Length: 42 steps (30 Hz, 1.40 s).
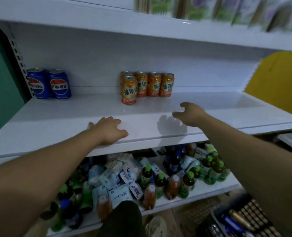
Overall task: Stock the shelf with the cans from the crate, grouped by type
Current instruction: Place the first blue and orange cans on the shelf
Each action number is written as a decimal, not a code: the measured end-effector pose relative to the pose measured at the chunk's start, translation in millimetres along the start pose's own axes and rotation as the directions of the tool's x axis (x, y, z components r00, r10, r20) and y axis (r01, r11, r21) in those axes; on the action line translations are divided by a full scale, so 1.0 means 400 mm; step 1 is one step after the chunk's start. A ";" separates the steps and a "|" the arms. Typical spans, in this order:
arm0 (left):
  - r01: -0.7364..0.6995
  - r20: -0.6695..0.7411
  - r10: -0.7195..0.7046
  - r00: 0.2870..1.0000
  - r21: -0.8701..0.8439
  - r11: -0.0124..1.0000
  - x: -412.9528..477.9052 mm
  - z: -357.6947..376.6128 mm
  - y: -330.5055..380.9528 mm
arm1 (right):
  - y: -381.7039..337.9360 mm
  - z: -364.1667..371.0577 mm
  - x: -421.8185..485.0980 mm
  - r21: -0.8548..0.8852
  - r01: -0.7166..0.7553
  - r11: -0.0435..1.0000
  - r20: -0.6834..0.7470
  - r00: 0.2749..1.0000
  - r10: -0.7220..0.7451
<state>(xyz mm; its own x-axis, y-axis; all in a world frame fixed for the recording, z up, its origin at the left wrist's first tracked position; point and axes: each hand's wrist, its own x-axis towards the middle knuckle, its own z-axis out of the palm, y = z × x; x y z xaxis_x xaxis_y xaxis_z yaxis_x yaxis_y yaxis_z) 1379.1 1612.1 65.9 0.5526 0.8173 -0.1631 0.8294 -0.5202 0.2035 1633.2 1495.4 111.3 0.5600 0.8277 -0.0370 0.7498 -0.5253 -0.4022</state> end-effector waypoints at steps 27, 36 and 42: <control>-0.879 0.730 0.623 0.282 -0.064 0.473 -0.277 0.872 1.092 | 1.152 0.216 -0.839 0.005 -0.867 0.499 0.193 0.490 0.850; -0.752 0.834 0.442 0.330 -0.051 0.658 -0.099 1.206 1.193 | 1.440 0.572 -0.658 0.164 -0.896 0.413 0.449 0.441 0.777; -0.697 0.911 0.292 0.293 -0.006 0.717 0.027 1.405 1.196 | 1.538 0.863 -0.541 0.225 -0.925 0.306 0.602 0.379 0.703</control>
<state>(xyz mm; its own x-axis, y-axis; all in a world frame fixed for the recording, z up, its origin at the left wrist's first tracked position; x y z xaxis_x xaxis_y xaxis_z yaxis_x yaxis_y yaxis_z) 1827.5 1232.8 -381.1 0.4781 -0.1380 -0.8674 0.2094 -0.9412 0.2651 1851.7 1061.4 -443.7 0.5271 0.0631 -0.8475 -0.3683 -0.8817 -0.2947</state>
